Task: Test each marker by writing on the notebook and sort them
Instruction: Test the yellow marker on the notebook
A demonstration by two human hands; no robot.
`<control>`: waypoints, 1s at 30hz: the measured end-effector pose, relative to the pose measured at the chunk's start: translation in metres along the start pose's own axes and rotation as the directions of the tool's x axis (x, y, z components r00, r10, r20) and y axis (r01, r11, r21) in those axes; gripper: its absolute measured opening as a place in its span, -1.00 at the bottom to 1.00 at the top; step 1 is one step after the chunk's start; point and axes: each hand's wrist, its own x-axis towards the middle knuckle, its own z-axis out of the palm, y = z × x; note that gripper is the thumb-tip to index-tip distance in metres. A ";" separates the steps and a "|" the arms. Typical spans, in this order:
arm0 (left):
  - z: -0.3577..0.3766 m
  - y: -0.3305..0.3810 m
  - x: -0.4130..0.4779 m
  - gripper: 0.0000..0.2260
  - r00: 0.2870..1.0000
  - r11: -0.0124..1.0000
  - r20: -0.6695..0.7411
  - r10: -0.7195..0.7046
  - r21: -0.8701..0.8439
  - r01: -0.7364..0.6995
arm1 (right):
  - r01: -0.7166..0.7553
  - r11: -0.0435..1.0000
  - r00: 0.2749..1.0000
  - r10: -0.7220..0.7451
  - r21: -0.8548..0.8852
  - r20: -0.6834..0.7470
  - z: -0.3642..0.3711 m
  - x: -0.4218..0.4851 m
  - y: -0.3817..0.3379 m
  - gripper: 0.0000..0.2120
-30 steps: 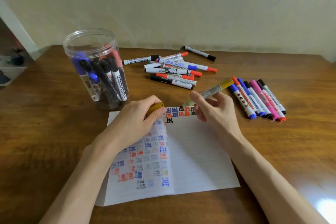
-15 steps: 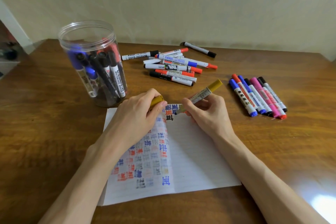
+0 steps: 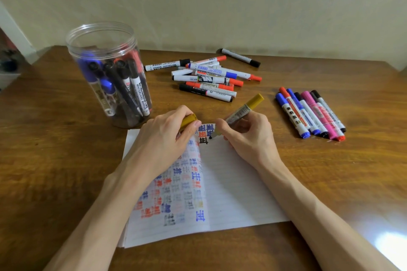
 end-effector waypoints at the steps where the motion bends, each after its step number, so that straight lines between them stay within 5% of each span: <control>1: 0.000 0.000 0.000 -0.70 1.000 1.000 0.000 0.002 0.007 -0.002 | 0.004 1.000 1.000 -0.004 -0.010 -0.010 0.000 0.000 0.000 -0.84; 30: 0.001 -0.003 0.000 -0.72 1.000 1.000 0.009 0.002 0.019 -0.002 | 0.032 0.997 0.999 -0.034 0.066 0.027 -0.001 -0.001 0.000 -0.85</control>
